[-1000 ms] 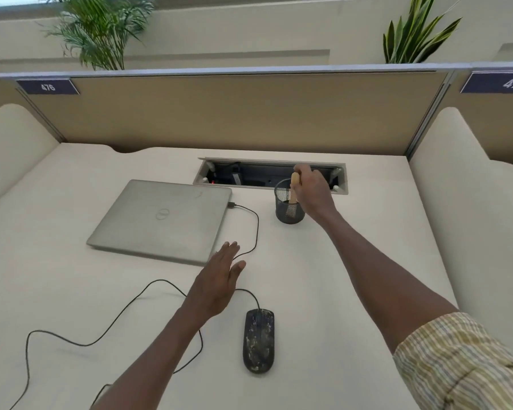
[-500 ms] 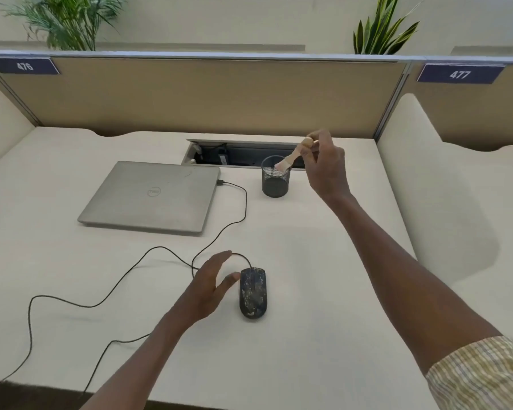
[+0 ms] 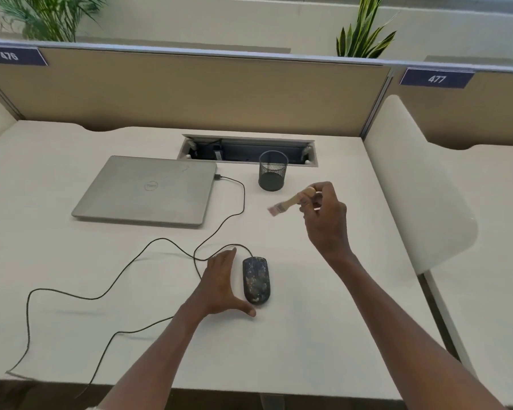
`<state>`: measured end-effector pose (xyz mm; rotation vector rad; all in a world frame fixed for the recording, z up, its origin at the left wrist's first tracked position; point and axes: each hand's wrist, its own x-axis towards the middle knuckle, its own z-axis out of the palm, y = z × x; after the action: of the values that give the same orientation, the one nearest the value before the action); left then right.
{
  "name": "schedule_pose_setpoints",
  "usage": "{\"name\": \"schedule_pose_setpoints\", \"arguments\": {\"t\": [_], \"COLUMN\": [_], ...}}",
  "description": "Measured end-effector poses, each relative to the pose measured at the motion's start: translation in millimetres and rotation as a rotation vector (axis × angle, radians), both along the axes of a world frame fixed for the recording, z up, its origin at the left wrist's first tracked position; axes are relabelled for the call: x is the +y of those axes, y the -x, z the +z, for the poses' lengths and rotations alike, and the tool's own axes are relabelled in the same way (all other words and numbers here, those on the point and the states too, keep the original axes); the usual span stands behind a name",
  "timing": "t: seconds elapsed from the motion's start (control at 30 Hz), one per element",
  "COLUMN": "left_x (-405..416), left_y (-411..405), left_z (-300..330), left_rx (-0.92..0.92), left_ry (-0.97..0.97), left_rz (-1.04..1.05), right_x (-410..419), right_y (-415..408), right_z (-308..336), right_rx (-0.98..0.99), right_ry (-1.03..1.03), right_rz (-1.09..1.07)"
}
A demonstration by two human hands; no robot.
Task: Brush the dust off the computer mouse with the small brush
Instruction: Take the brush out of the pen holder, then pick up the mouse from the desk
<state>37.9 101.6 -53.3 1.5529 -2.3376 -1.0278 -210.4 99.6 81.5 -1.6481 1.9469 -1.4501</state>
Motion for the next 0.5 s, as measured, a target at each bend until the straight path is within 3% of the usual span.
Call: {"name": "schedule_pose_setpoints", "arguments": {"t": [0.5], "left_x": [-0.8], "left_y": [10.2], "left_z": [-13.7], "left_rx": [0.042], "left_ry": [0.061], "left_rz": [0.021], "right_x": [43.4], "right_y": [15.3], "right_z": [2.0], "right_rx": [-0.001], "right_ry": [-0.102], "right_rz": [-0.069]}}
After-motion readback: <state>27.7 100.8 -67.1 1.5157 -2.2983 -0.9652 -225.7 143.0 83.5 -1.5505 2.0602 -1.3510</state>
